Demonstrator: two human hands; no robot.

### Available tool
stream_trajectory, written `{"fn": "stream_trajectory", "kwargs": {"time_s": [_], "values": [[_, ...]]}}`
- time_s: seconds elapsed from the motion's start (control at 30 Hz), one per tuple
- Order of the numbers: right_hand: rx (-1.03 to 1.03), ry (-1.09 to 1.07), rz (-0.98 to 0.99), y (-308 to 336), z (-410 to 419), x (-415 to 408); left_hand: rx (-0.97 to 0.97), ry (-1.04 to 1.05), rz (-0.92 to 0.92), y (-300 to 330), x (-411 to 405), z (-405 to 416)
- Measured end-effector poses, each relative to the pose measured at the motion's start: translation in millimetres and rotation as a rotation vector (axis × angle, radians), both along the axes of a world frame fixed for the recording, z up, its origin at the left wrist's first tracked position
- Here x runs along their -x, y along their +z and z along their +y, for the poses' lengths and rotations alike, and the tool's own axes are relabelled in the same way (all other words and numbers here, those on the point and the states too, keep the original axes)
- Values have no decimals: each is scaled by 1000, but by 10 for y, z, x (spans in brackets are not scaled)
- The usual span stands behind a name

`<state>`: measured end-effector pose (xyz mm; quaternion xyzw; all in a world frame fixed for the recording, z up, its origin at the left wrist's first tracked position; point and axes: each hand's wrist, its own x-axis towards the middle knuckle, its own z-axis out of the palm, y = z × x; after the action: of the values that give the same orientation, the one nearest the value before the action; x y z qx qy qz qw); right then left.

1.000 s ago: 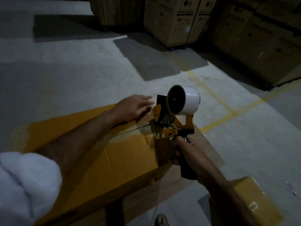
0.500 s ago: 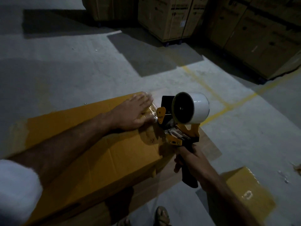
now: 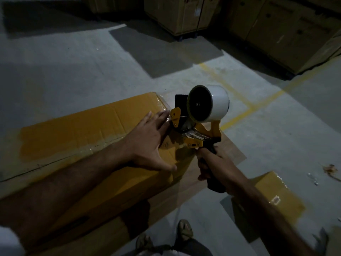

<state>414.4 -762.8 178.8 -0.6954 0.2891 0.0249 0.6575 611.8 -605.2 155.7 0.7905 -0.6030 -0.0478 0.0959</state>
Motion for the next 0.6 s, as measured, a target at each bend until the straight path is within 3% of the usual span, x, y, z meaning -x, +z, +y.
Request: {"fn": "stream_trajectory", "kwargs": {"time_s": [0.27,0.6], "values": [[-47,-47,-47,-95,-75,479,-35,21,13,23,-152,-71],[49,-32,-32,-240,-30,682,32,1,-5,-39,35,-1]]}}
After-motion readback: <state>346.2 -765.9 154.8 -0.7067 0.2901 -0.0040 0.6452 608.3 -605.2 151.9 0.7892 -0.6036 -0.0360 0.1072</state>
